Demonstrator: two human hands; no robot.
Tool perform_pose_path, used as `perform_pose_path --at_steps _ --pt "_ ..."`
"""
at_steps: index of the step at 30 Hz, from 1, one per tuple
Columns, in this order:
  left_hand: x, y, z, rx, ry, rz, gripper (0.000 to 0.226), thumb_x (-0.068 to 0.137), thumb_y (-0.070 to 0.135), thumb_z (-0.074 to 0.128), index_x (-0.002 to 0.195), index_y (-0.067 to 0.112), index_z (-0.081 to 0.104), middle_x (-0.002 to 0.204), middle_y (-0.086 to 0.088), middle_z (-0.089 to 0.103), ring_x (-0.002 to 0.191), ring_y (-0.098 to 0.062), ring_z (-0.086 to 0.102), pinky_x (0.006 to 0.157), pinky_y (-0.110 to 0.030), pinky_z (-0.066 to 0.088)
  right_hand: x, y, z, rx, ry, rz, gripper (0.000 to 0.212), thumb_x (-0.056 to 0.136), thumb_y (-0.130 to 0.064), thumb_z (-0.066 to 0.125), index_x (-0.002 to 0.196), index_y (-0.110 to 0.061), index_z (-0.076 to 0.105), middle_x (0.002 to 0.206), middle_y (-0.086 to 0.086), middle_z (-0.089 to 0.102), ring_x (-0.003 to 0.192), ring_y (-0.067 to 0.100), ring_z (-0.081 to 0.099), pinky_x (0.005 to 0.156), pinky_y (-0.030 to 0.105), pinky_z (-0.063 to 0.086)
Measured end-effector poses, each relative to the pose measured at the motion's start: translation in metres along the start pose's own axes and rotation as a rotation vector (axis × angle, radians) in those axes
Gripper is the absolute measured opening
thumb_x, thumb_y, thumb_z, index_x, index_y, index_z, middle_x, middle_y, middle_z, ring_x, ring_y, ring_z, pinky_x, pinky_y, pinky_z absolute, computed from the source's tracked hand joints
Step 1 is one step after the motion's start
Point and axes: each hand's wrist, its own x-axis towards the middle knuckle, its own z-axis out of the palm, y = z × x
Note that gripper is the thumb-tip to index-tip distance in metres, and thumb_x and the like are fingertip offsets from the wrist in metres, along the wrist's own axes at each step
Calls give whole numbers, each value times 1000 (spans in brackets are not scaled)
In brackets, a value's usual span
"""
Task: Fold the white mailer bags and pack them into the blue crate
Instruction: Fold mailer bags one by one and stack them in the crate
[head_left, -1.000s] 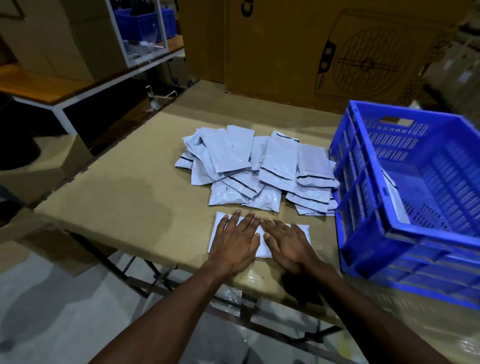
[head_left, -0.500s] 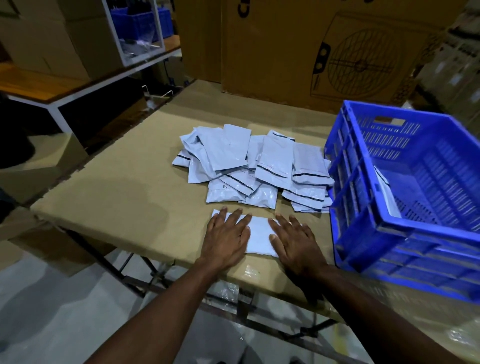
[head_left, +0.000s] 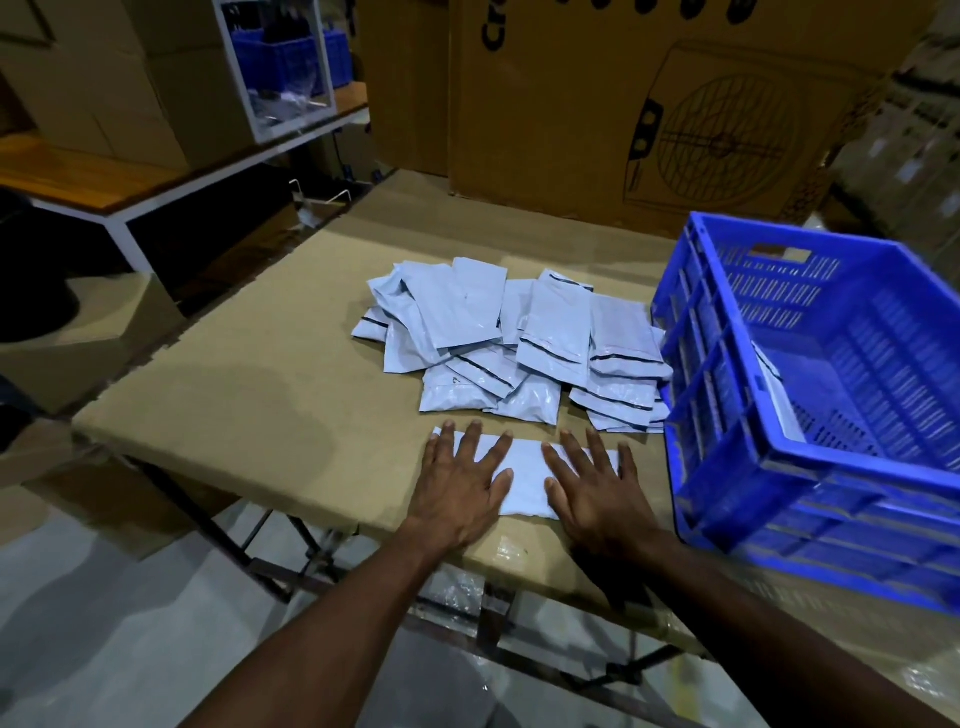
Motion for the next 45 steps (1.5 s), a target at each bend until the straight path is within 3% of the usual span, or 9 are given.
perform_pose_path --at_steps 6,9,16,23,28,31,37,42,45 --pt "1 1 -3 -5 -21 -12 73 92 63 -1 159 41 19 169 -6 11 153 -41 4 123 -52 3 4 -2 -2 159 4 -54 94 87 -71 -16 157 -24 24 163 4 26 150 33 19 120 45 19" --pt "2 1 -4 -5 -32 -12 67 95 60 8 158 41 20 169 -5 9 153 -40 2 124 -52 3 8 -1 -2 109 -59 -59 87 85 -71 -16 158 -33 13 164 3 22 150 35 17 119 47 21" --pt "0 2 -4 13 -42 -18 65 96 59 9 158 41 18 169 -5 8 152 -44 1 123 -54 2 7 -4 4 114 -52 -17 80 89 -70 -11 156 -38 17 164 2 22 150 36 16 118 49 21" --pt "0 3 -5 20 -34 -14 69 94 60 2 158 41 20 169 -4 9 151 -44 3 123 -55 3 8 2 4 244 -67 -20 87 81 -80 -11 155 -44 16 166 -7 7 153 24 0 121 45 6" --pt "-1 1 -3 -8 -22 -11 75 88 63 -7 159 43 11 170 -3 2 152 -45 -1 123 -55 4 -6 7 10 234 18 11 80 87 -77 -8 155 -44 16 166 -7 12 153 18 1 121 36 0" --pt "-2 -3 4 -25 7 -5 70 91 64 -2 158 45 -5 169 -5 -15 152 -45 -4 122 -56 5 -4 5 9 197 5 21 78 89 -74 -7 157 -41 12 166 -4 9 153 20 1 121 38 1" --pt "-3 -6 5 16 -45 26 70 89 68 -3 156 50 -2 169 -5 -2 150 -48 -4 121 -59 4 -3 7 8 181 -32 26 90 80 -78 -19 157 -40 6 167 -1 5 153 22 1 122 44 2" --pt "-1 -7 -1 -28 -84 32 74 85 72 -3 156 51 2 169 -1 0 150 -46 -5 121 -57 2 -3 5 -7 182 -178 42 92 73 -89 -6 154 -45 -6 160 -19 -15 150 18 -20 113 58 -18" --pt "2 -10 -4 -28 -115 47 61 98 67 13 156 52 2 169 1 -1 151 -45 -6 122 -56 1 -11 1 -12 34 -144 -96 100 70 -91 -6 156 -40 -7 161 -14 -15 151 22 -18 109 64 -22"
